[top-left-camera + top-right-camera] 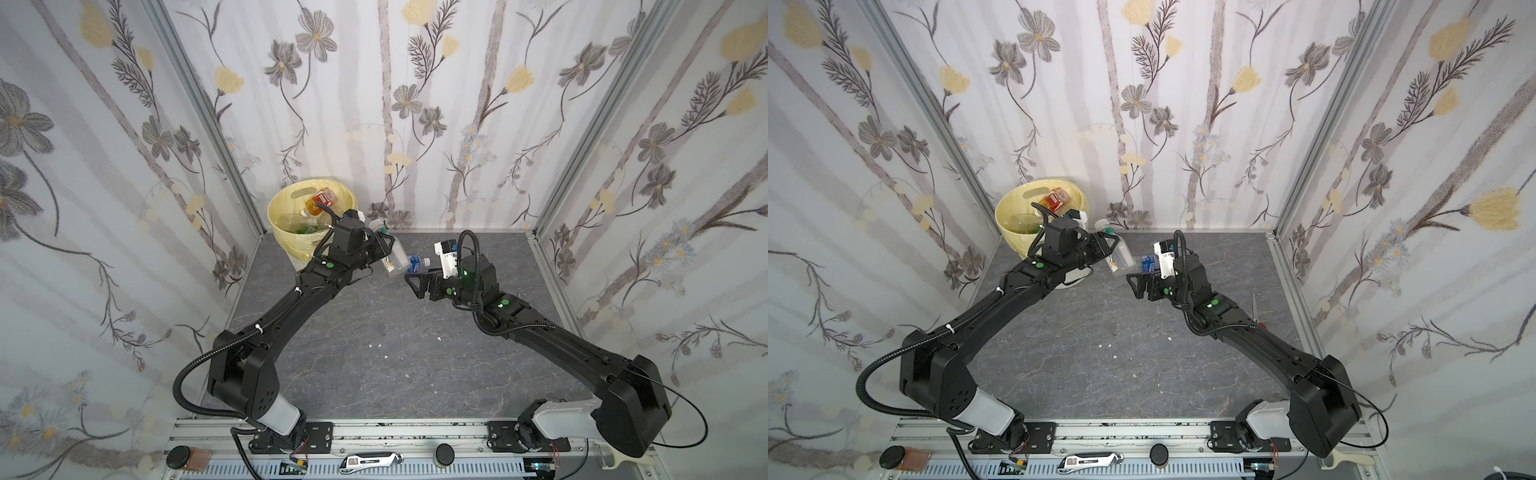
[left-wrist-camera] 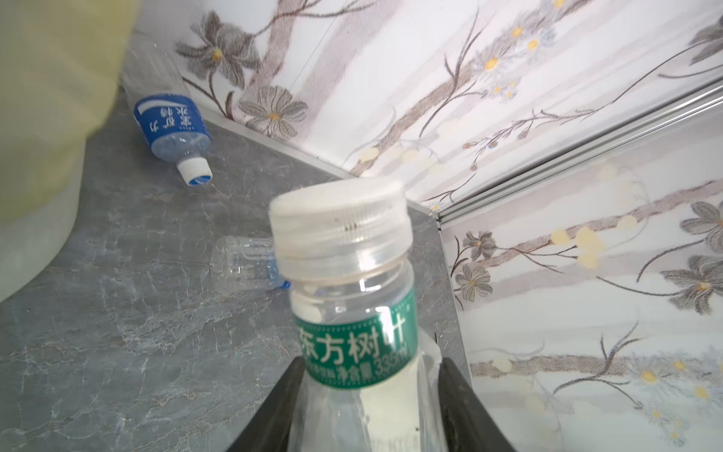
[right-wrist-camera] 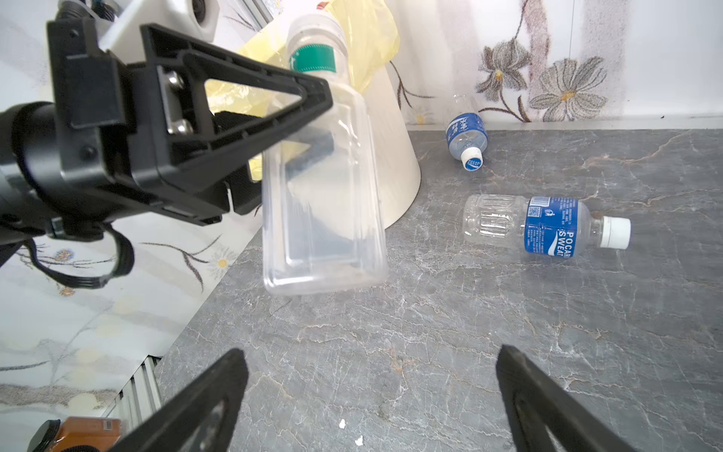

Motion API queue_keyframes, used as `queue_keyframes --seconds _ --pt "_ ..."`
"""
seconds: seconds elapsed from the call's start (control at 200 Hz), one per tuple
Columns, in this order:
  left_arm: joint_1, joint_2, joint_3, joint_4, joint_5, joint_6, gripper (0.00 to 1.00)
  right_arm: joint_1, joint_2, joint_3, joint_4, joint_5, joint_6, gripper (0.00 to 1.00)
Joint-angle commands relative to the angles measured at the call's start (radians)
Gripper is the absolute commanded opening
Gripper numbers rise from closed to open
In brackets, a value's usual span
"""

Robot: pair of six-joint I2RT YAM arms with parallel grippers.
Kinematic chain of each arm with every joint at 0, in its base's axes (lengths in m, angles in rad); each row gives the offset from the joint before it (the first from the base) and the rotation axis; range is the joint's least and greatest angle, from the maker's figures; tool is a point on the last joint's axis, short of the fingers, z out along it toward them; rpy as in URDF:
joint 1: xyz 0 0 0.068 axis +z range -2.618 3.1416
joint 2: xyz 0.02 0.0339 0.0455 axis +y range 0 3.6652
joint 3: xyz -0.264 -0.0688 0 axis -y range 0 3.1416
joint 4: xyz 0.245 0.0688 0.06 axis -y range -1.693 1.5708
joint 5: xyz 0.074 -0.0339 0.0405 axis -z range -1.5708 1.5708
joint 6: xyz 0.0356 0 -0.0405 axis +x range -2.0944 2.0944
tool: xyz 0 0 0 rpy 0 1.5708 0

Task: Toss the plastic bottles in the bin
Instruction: 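Lift the green-labelled bottle with the left gripper toward the bin while the right gripper releases, then open the left gripper over the bin to drop the green-labelled bottle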

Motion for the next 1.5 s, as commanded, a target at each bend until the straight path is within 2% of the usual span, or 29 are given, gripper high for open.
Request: queue_keyframes --seconds 0.0,0.175,0.39,0.619,0.814,0.959,1.054,1.104,1.164,1.219,1.319,1.494 --pt "0.029 -0.033 0.033 0.018 -0.016 0.017 0.47 0.003 -0.012 0.029 0.032 0.022 -0.026 1.0" --pt "0.089 -0.08 0.07 0.015 -0.027 0.039 0.47 0.03 0.017 0.123 0.031 0.028 -0.056 1.0" --pt "0.18 -0.131 0.128 0.011 -0.045 0.06 0.47 0.113 0.098 0.298 0.012 0.049 -0.125 1.0" --pt "0.273 -0.141 0.263 0.009 -0.065 0.101 0.47 0.169 0.218 0.459 0.0 0.048 -0.141 1.0" --pt "0.347 -0.118 0.45 0.009 -0.129 0.114 0.47 0.179 0.232 0.474 0.001 0.055 -0.133 1.0" --pt "0.368 -0.049 0.593 0.009 -0.147 0.102 0.47 0.179 0.227 0.442 0.006 0.063 -0.122 1.0" --pt "0.379 0.018 0.608 0.006 -0.167 0.11 0.48 0.178 0.226 0.423 0.01 0.064 -0.11 1.0" --pt "0.412 0.049 0.571 -0.004 -0.149 0.066 0.49 0.179 0.227 0.413 0.015 0.06 -0.1 1.0" --pt "0.465 0.102 0.548 -0.069 -0.092 -0.016 0.55 0.179 0.224 0.401 0.017 0.055 -0.093 1.0" --pt "0.496 0.154 0.565 -0.126 -0.019 -0.035 0.72 0.178 0.218 0.387 0.022 0.055 -0.087 1.0" --pt "0.501 0.172 0.62 -0.193 0.03 -0.012 0.99 0.179 0.212 0.364 0.034 0.057 -0.08 1.0" --pt "0.434 0.052 0.599 -0.19 0.014 0.024 1.0 0.178 0.227 0.36 0.049 0.051 -0.06 1.0"
